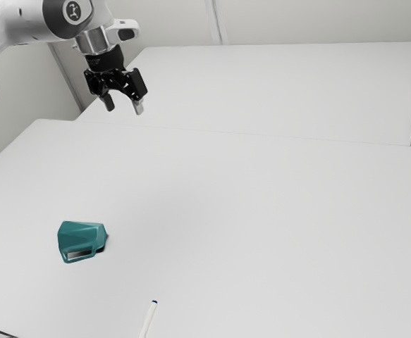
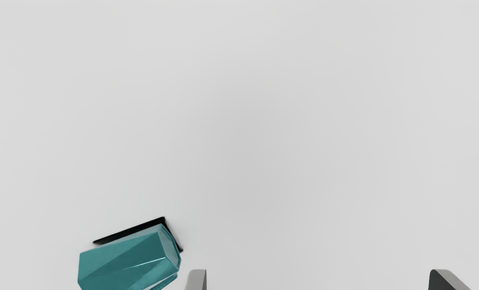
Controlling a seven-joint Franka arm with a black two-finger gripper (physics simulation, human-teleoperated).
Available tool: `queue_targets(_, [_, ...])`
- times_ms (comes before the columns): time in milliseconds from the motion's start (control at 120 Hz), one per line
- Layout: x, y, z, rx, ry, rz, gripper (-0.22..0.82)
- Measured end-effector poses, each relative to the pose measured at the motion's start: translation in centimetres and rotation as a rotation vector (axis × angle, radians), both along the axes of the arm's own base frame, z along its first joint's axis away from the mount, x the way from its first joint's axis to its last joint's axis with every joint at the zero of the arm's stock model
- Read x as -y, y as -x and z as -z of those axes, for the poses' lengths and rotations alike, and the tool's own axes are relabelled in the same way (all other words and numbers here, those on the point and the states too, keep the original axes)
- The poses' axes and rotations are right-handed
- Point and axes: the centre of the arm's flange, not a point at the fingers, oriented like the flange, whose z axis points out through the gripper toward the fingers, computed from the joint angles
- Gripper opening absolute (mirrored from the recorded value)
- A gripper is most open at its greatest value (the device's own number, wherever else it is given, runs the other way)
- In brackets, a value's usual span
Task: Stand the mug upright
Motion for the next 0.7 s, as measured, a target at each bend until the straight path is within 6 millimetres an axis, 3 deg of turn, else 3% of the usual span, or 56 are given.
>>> queue_targets(350, [0.0, 0.7, -0.5, 0.006, 0.007, 0.006, 0.6])
queue_targets(492, [-0.2, 4.1, -1.5, -0.005, 0.046, -0.001, 0.6])
queue_targets(575, [-0.5, 7.5, -2.0, -0.016, 0.101, -0.015, 0.6])
queue_targets(700, [-5.6, 11.2, -1.6, -0.032, 0.176, -0.129, 0.6])
